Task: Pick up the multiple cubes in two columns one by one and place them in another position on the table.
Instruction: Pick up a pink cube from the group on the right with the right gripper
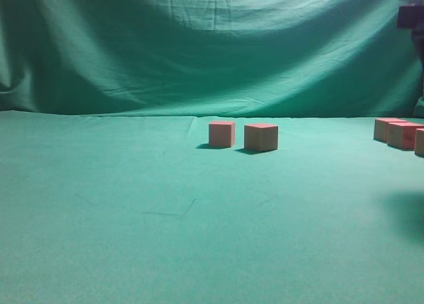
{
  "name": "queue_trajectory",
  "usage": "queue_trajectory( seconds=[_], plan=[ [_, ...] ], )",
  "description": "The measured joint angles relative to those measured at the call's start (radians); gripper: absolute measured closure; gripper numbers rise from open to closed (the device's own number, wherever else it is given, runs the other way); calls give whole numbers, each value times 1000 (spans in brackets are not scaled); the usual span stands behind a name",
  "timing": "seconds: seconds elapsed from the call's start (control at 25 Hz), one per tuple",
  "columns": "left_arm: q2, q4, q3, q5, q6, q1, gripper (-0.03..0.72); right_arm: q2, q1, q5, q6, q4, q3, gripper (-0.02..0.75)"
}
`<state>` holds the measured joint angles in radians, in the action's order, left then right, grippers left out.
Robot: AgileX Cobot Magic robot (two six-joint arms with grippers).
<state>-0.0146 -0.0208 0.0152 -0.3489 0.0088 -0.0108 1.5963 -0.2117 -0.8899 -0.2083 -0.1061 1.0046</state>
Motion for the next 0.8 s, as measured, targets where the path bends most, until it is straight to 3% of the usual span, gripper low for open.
queue_trajectory(
  seconds=[0.8],
  plan=[
    [0, 0, 0, 0, 0, 0, 688, 166, 0, 155, -91, -22, 0, 165]
  ],
)
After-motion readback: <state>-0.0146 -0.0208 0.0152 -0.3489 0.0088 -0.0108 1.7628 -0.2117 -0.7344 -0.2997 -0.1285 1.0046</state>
